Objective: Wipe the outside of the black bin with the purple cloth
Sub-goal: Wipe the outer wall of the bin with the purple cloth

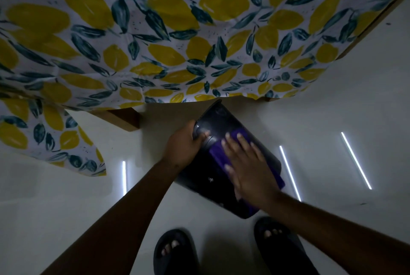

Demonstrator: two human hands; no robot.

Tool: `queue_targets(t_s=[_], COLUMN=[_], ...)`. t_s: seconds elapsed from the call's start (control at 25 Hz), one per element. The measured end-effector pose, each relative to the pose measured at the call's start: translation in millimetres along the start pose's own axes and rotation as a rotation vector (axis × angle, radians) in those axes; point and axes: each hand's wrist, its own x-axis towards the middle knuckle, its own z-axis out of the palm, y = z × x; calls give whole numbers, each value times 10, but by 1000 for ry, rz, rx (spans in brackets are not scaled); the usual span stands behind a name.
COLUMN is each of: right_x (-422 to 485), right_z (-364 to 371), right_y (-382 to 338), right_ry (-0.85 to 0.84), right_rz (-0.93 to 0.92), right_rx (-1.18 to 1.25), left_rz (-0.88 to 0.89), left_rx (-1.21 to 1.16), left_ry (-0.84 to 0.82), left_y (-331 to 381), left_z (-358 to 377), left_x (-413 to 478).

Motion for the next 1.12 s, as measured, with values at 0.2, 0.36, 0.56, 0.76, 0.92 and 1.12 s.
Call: queue_targets(t_s=[0.2,0.36,0.56,0.76,0.92,1.12], right_x=[302,-302,342,-57,54,428], right_z=[-44,18,-57,6,-43,-106], right_y=[421,32,145,133,58,300], right_ry=[-35,-81,-48,-43,-41,-59], right_rz=[320,-4,40,123,-1,344], right_rx=[254,-70,58,28,36,380], left_rz=[-32,-49,-51,-62,-17,-41], left_rx=[8,14,-60,-16,-67,-60], left_ry=[-8,-12,-52,-19,-19,-10], left_y=[24,29,6,69,-21,-30], left_z=[13,42,13,59,40,6], left_x=[-7,88,94,100,-20,-41])
